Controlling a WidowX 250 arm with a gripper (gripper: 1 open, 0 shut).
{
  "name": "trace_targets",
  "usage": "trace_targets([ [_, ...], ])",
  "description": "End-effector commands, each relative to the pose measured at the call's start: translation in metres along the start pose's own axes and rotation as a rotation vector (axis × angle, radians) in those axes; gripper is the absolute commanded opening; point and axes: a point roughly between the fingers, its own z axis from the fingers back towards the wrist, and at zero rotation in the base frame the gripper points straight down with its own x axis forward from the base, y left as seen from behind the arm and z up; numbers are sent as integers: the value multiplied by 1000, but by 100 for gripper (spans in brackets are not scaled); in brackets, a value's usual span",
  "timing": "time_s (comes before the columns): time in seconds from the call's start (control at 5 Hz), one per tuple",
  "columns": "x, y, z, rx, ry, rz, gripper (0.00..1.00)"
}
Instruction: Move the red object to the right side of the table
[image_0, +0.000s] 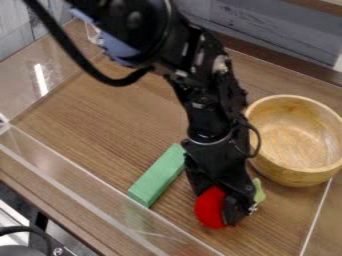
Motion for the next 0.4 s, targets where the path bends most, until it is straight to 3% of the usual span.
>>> trace_targets([
  [0.0, -1, 4, 9, 15, -46, 25, 0],
  [0.2, 14, 5, 9, 17, -55, 67, 0],
])
